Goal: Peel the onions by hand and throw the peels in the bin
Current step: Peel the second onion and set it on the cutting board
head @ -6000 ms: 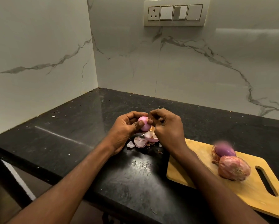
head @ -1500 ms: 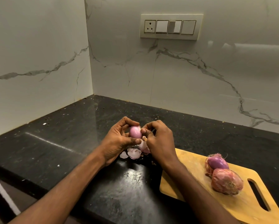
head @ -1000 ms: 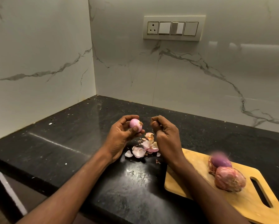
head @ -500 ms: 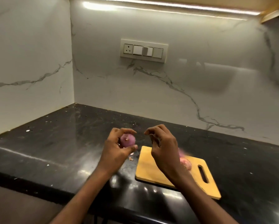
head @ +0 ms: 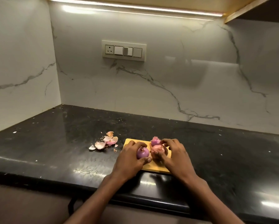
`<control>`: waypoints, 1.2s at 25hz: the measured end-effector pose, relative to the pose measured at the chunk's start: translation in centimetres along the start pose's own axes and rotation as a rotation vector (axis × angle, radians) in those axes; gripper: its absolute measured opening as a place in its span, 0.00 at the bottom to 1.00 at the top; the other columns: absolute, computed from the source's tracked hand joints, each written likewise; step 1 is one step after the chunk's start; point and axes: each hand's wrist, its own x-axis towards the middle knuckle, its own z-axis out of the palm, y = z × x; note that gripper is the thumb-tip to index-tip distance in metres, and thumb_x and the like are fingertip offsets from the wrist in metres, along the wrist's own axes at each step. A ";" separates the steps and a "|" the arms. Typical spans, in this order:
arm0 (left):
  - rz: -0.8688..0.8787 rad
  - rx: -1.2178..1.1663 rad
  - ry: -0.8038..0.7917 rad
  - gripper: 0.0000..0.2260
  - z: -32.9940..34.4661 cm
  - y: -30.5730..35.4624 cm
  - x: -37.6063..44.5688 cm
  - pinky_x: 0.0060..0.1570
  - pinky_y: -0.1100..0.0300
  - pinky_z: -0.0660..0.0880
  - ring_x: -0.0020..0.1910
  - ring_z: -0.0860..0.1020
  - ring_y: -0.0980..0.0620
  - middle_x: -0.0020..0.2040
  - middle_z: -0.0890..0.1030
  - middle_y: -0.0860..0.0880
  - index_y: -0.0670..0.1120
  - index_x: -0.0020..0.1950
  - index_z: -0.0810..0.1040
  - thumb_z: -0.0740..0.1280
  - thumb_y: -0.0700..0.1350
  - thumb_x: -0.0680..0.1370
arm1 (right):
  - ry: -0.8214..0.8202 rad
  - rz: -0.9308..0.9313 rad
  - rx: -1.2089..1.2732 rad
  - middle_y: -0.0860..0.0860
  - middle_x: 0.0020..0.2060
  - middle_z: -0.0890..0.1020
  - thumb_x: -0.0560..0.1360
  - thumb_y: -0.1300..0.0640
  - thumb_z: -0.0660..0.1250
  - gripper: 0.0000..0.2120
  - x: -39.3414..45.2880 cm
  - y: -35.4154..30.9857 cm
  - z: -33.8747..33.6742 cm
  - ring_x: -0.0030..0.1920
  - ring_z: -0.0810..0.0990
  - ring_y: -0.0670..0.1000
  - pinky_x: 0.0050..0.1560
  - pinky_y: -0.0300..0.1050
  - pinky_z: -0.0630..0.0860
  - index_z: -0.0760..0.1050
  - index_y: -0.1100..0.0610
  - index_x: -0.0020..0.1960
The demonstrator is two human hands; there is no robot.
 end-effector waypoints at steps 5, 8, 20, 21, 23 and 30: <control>0.001 0.030 -0.049 0.32 0.0 -0.4 -0.1 0.62 0.53 0.77 0.62 0.75 0.54 0.65 0.74 0.55 0.55 0.71 0.74 0.79 0.60 0.70 | -0.014 0.057 0.042 0.46 0.53 0.81 0.73 0.47 0.77 0.23 -0.6 -0.4 0.5 0.52 0.80 0.48 0.53 0.52 0.82 0.69 0.45 0.62; -0.006 -0.038 -0.054 0.35 0.1 -0.7 0.0 0.62 0.52 0.77 0.63 0.75 0.55 0.66 0.73 0.55 0.55 0.73 0.73 0.80 0.61 0.69 | 0.018 0.054 0.084 0.45 0.51 0.82 0.73 0.52 0.78 0.23 -1.1 -0.5 0.3 0.49 0.81 0.46 0.50 0.49 0.82 0.69 0.44 0.60; -0.024 -0.505 0.236 0.13 -3.8 0.0 -1.1 0.45 0.62 0.76 0.48 0.81 0.56 0.50 0.84 0.53 0.50 0.59 0.81 0.65 0.57 0.82 | 0.168 -0.224 0.481 0.42 0.58 0.81 0.74 0.64 0.76 0.20 0.5 -6.7 0.5 0.58 0.80 0.44 0.49 0.37 0.81 0.81 0.48 0.62; -0.051 -0.593 0.183 0.15 -4.6 -0.2 -1.2 0.40 0.60 0.76 0.44 0.82 0.54 0.48 0.84 0.50 0.47 0.59 0.81 0.64 0.56 0.83 | 0.156 -0.244 0.483 0.42 0.59 0.80 0.74 0.65 0.76 0.21 1.0 -7.5 1.3 0.59 0.79 0.43 0.51 0.37 0.80 0.81 0.48 0.63; -0.156 -0.806 0.055 0.21 -6.3 -1.0 -0.9 0.35 0.57 0.75 0.41 0.82 0.46 0.49 0.84 0.43 0.42 0.62 0.80 0.60 0.58 0.85 | 0.138 -0.281 0.482 0.44 0.60 0.79 0.73 0.67 0.76 0.22 2.4 -9.3 3.4 0.60 0.78 0.42 0.52 0.34 0.79 0.81 0.50 0.63; -0.413 -1.129 0.129 0.22 -12.3 -6.9 2.8 0.42 0.52 0.82 0.48 0.84 0.42 0.57 0.83 0.34 0.35 0.64 0.77 0.61 0.54 0.83 | -0.022 -0.311 0.753 0.47 0.60 0.80 0.69 0.79 0.66 0.26 8.1 -13.4 11.9 0.63 0.80 0.46 0.59 0.42 0.81 0.82 0.56 0.59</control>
